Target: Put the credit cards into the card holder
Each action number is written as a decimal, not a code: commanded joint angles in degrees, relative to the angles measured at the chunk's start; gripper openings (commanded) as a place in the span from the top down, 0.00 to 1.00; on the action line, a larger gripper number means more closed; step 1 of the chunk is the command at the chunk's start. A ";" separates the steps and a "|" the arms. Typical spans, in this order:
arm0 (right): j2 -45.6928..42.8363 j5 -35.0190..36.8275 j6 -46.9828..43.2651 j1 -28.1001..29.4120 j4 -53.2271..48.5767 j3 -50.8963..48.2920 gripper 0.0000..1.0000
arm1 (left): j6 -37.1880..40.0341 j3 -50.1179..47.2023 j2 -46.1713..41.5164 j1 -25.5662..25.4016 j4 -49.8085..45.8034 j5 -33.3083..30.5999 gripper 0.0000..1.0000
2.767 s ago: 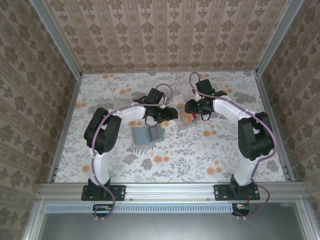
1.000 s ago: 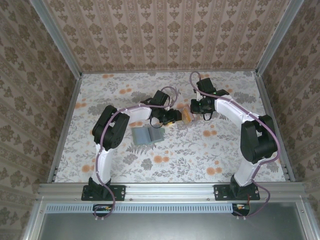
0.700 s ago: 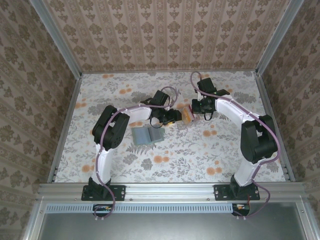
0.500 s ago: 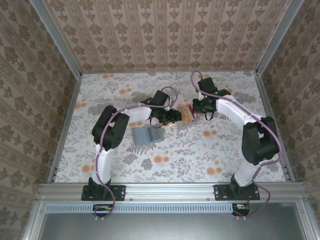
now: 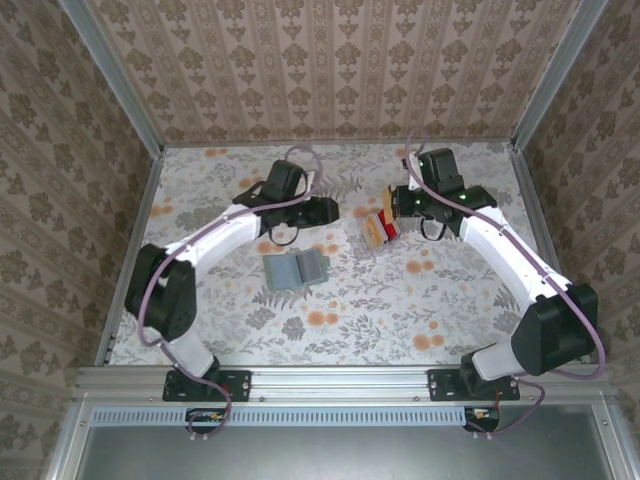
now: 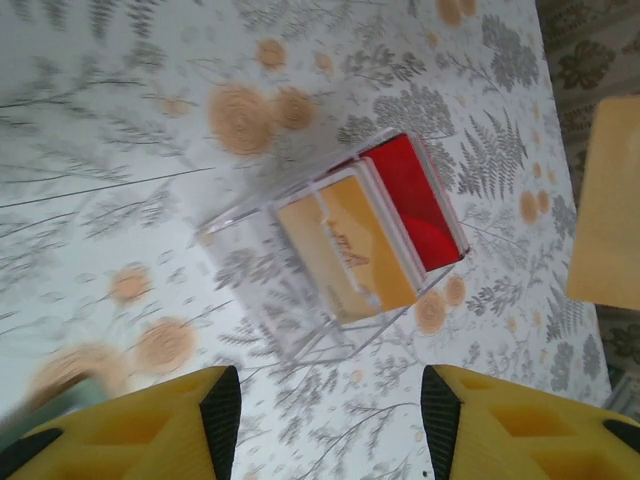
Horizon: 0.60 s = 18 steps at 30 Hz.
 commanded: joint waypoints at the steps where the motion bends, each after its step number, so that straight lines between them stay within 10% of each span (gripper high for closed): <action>1: 0.59 -12.67 3.55 1.66 5.99 -4.18 1.00 | 2.29 -7.67 -4.37 2.39 -4.34 -5.52 0.48; 18: 21.29 -25.86 22.98 15.92 36.86 -9.84 1.00 | 3.17 -30.62 -12.65 13.97 -1.96 -8.05 0.63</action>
